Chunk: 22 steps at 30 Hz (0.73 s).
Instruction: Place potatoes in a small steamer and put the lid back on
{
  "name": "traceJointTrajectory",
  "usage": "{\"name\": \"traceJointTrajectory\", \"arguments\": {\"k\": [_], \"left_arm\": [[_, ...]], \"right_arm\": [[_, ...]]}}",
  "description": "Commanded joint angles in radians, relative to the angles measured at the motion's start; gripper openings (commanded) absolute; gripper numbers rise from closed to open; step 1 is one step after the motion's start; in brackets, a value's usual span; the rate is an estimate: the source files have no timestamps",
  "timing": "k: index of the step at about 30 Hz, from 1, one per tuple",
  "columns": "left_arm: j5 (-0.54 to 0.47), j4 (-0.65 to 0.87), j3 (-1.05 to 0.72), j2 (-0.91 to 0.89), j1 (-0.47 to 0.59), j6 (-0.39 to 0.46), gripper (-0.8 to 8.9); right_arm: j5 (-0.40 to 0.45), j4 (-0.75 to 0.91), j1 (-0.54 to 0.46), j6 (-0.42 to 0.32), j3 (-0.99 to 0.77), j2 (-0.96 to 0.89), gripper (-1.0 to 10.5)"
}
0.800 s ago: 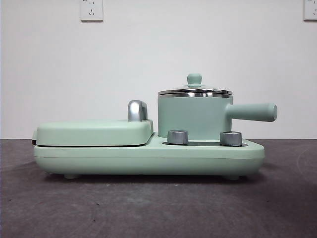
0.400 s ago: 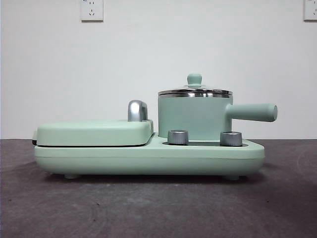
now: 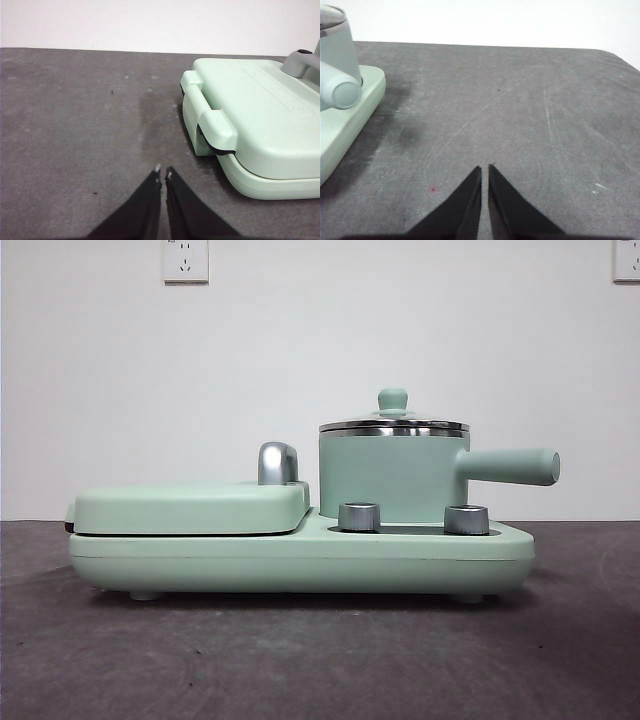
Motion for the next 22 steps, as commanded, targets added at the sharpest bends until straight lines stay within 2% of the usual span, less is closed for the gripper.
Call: {"name": "traceJointTrajectory", "arguments": {"k": [1,22], "left_arm": [[-0.001,-0.007,-0.019,-0.001,0.000,0.006,0.19],[-0.001,-0.007,-0.019,-0.001,0.000,0.006,0.19]], "right_arm": [[0.001,0.006,-0.002,-0.025,-0.011,-0.003,0.2],[0.005,0.024,-0.002,-0.033,-0.011,-0.003,0.2]]}}
